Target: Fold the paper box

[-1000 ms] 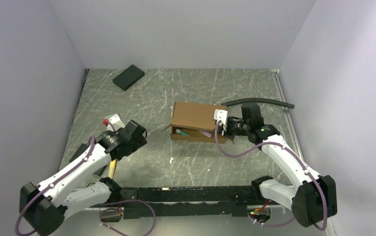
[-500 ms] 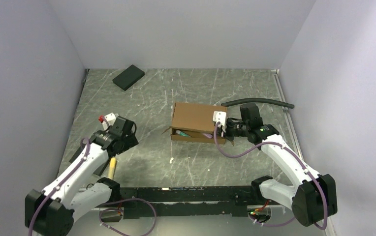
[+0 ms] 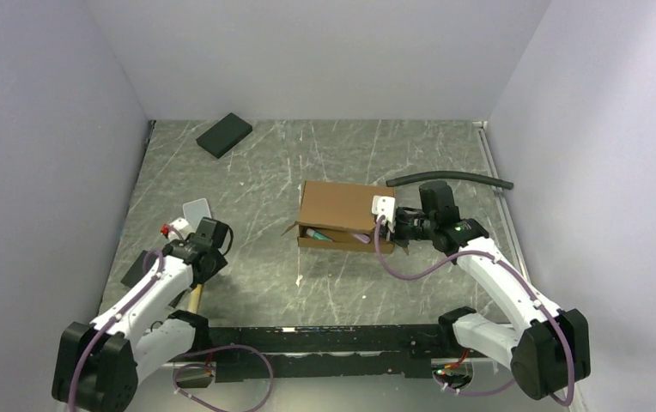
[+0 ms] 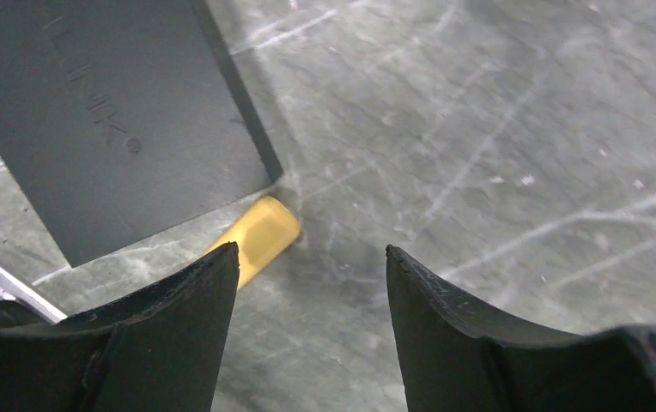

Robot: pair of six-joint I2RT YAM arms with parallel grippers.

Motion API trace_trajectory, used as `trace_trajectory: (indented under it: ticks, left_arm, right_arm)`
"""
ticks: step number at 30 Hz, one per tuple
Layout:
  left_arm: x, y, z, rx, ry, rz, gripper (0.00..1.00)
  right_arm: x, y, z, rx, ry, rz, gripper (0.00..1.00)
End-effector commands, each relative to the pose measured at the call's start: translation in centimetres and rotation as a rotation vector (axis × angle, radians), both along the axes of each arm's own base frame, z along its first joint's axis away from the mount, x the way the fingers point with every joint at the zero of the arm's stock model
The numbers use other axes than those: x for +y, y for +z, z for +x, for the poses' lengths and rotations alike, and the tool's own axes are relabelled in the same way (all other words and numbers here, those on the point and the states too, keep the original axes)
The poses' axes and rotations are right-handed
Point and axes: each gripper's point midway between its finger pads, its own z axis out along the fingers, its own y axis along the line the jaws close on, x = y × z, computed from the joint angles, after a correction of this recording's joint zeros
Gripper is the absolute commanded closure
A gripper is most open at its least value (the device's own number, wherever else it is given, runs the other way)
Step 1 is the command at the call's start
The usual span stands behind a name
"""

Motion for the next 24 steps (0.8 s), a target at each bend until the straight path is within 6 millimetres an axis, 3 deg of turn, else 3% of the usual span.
trace_trajectory:
  ticks: [1, 10, 20, 24]
  left_arm:
    - [1.2, 0.5, 0.8, -0.001, 0.117, -0.001, 0.33]
    - [2.3, -0.9, 0.2, 0.141, 0.237, -0.006, 0.25]
    - [0.2, -3.0, -0.6, 0.234, 0.25, -0.151, 0.27]
    - [-1.4, -3.3, -0.4, 0.234, 0.208, -0.238, 0.33]
  right_arm:
    - [0.7, 1.6, -0.7, -0.036, 0.053, 0.042, 1.0]
    - [0.7, 2.0, -0.8, -0.049, 0.053, 0.047, 1.0]
    - [0.8, 2.0, -0.8, -0.048, 0.057, 0.048, 1.0]
    - [0.8, 2.0, -0.8, -0.048, 0.059, 0.047, 1.0]
